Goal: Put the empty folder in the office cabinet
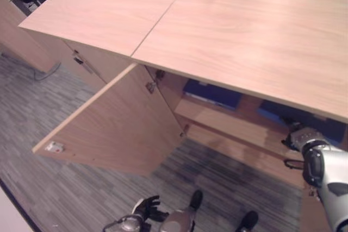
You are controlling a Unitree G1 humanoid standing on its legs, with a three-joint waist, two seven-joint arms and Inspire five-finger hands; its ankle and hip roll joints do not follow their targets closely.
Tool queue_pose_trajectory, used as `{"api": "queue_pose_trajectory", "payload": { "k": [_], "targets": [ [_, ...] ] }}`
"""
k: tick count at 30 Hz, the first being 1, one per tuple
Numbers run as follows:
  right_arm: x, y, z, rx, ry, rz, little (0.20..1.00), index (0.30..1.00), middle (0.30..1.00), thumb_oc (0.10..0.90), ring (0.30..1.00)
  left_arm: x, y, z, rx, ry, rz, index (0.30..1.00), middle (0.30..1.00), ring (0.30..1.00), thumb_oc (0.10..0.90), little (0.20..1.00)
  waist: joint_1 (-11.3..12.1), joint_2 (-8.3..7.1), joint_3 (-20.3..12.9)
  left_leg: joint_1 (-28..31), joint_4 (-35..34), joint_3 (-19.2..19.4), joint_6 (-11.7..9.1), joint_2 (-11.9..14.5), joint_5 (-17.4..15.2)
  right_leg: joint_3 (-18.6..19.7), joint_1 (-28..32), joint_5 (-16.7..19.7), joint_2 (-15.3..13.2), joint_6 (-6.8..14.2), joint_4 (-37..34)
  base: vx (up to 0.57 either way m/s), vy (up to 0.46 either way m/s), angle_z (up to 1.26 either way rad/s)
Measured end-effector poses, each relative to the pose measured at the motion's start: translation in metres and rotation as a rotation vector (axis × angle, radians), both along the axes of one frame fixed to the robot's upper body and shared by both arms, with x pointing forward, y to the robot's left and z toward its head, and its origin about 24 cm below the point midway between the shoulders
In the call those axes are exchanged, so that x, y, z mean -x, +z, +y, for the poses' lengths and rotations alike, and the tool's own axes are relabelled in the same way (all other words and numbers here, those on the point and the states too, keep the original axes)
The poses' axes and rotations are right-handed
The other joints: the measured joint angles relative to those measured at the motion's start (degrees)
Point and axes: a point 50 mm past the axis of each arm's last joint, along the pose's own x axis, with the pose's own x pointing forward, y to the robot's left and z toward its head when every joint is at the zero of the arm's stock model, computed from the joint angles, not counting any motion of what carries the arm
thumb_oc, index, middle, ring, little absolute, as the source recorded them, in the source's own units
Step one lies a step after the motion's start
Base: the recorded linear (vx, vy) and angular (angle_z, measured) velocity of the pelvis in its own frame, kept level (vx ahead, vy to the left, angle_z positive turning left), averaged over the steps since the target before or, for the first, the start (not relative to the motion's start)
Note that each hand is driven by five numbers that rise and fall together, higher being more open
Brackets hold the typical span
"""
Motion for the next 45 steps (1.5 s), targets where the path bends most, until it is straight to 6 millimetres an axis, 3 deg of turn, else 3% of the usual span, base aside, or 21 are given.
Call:
{"api": "queue_pose_trajectory", "payload": {
  "k": [8, 16, 22, 23, 24, 26, 31, 33, 35, 37, 42, 45],
  "targets": [
    [0.032, -0.054, 0.016, -0.031, 0.015, 0.134, 0.9, 0.9, 0.9, 0.8, 0.9, 0.016, -0.005, 0.01, -0.029, 0.056, 0.043, 0.9, 0.9, 0.9, 0.8, 0.9, -0.3, -5.57, -5.5, 3.0, 0.1, 1.6, 0.1, 0.0, -1.5, 1.2, 2.4, -0.4, 0.2, 0.0, 0.0, 0.05, 0.017, -0.09],
    [0.059, -0.093, 0.035, -0.073, 0.054, 0.232, 0.9, 0.9, 0.9, 0.8, 0.9, 0.027, -0.008, 0.012, -0.028, 0.119, 0.071, 0.9, 0.9, 0.9, 0.8, 0.9, -0.9, -6.53, -7.9, 3.9, 0.2, 2.5, 0.2, -0.1, -1.9, 2.3, 2.6, -0.2, -0.3, -0.4, 0.0, 0.02, 0.009, -0.06],
    [0.069, -0.102, 0.034, -0.042, 0.084, 0.253, 0.9, 0.9, 0.9, 0.8, 0.9, 0.033, -0.009, 0.013, -0.029, 0.135, 0.088, 0.9, 0.9, 0.9, 0.8, 0.9, -1.9, -6.37, -8.4, 4.3, 0.2, 2.9, 0.6, 0.0, -1.8, 3.1, 2.6, 0.1, 0.1, -0.1, 0.0, -0.01, 0.004, -0.04],
    [0.07, -0.104, 0.034, -0.016, 0.111, 0.244, 0.761, 0.761, 0.761, 0.707, 0.761, 0.033, -0.009, 0.013, -0.026, 0.145, 0.086, 0.9, 0.9, 0.9, 0.8, 0.9, -1.8, -6.43, -8.5, 4.5, 0.2, 3.3, 0.7, 0.1, -1.8, 3.3, 2.7, 0.1, 0.1, -0.1, 0.0, -0.01, 0.0, -0.13],
    [0.072, -0.107, 0.036, 0.004, 0.135, 0.224, 0.3, 0.3, 0.3, 0.4, 0.3, 0.034, -0.009, 0.013, -0.026, 0.148, 0.087, 0.9, 0.9, 0.9, 0.8, 0.9, -1.8, -6.48, -8.5, 4.7, 0.1, 3.7, 0.7, 0.2, -1.8, 3.6, 2.7, 0.1, 0.2, -0.1, 0.0, 0.0, 0.005, -0.14],
    [0.075, -0.113, 0.042, 0.003, 0.157, 0.213, 0.3, 0.3, 0.3, 0.4, 0.3, 0.036, -0.01, 0.014, -0.026, 0.157, 0.092, 0.9, 0.9, 0.9, 0.8, 0.9, -2.9, -6.49, -8.7, 4.9, 0.1, 4.1, 0.7, 0.2, -1.9, 3.8, 2.8, 0.0, 0.2, -0.1, 0.0, 0.0, 0.019, -0.07],
    [0.095, -0.141, 0.092, -0.015, 0.287, 0.134, 0.3, 0.3, 0.3, 0.4, 0.3, 0.04, -0.011, 0.015, -0.022, 0.197, 0.103, 0.9, 0.9, 0.9, 0.8, 0.9, -6.6, -6.9, -8.8, 5.7, -0.1, 5.5, 0.8, 0.4, -2.1, 5.2, 2.5, 0.1, 0.3, -0.1, 0.0, -0.01, 0.018, -0.15],
    [0.111, -0.148, 0.119, 0.0, 0.414, 0.097, 0.3, 0.3, 0.3, 0.4, 0.3, 0.037, -0.01, 0.013, -0.003, 0.236, 0.087, 0.9, 0.9, 0.9, 0.8, 0.9, -8.3, -6.89, -8.8, 6.2, -1.0, 6.9, 0.8, 0.7, -2.2, 6.9, 1.6, 0.2, 0.5, -0.4, 0.0, -0.01, 0.018, -0.37],
    [0.117, -0.148, 0.125, 0.027, 0.486, 0.082, 0.3, 0.3, 0.3, 0.4, 0.3, 0.034, -0.01, 0.012, 0.004, 0.251, 0.075, 0.9, 0.9, 0.9, 0.8, 0.9, -9.3, -6.91, -8.8, 6.0, -1.0, 7.5, 0.8, 0.7, -2.2, 7.3, 1.1, 0.5, 0.5, -0.6, 0.0, -0.01, 0.018, -0.24],
    [0.124, -0.138, 0.122, 0.195, 0.633, 0.066, 0.3, 0.3, 0.3, 0.4, 0.3, 0.03, -0.009, 0.008, 0.027, 0.259, 0.051, 0.9, 0.9, 0.9, 0.8, 0.9, -10.0, -6.94, -8.8, 6.1, -1.1, 8.1, 0.9, 0.7, -2.1, 8.1, 0.9, 0.5, 0.4, -0.6, 0.0, -0.01, 0.009, -0.15],
    [0.108, -0.106, 0.076, 0.741, 0.942, 0.177, 0.3, 0.3, 0.3, 0.4, 0.3, 0.031, -0.009, 0.007, 0.029, 0.254, 0.053, 0.9, 0.9, 0.9, 0.8, 0.9, -11.1, -7.25, -8.8, 6.7, -1.3, 8.7, 0.7, 1.3, -2.3, 8.7, 1.0, 0.2, 0.7, -0.2, -0.2, -0.01, -0.005, -0.08],
    [0.099, -0.088, 0.053, 0.972, 1.016, 0.247, 0.3, 0.3, 0.3, 0.4, 0.3, 0.032, -0.009, 0.008, 0.024, 0.251, 0.056, 0.9, 0.9, 0.9, 0.8, 0.9, -11.1, -7.2, -8.8, 6.7, -1.3, 8.7, 0.6, 1.8, -2.3, 8.6, 1.1, 0.2, 1.1, -0.2, -0.4, 0.0, -0.012, 0.0]
  ]
}}
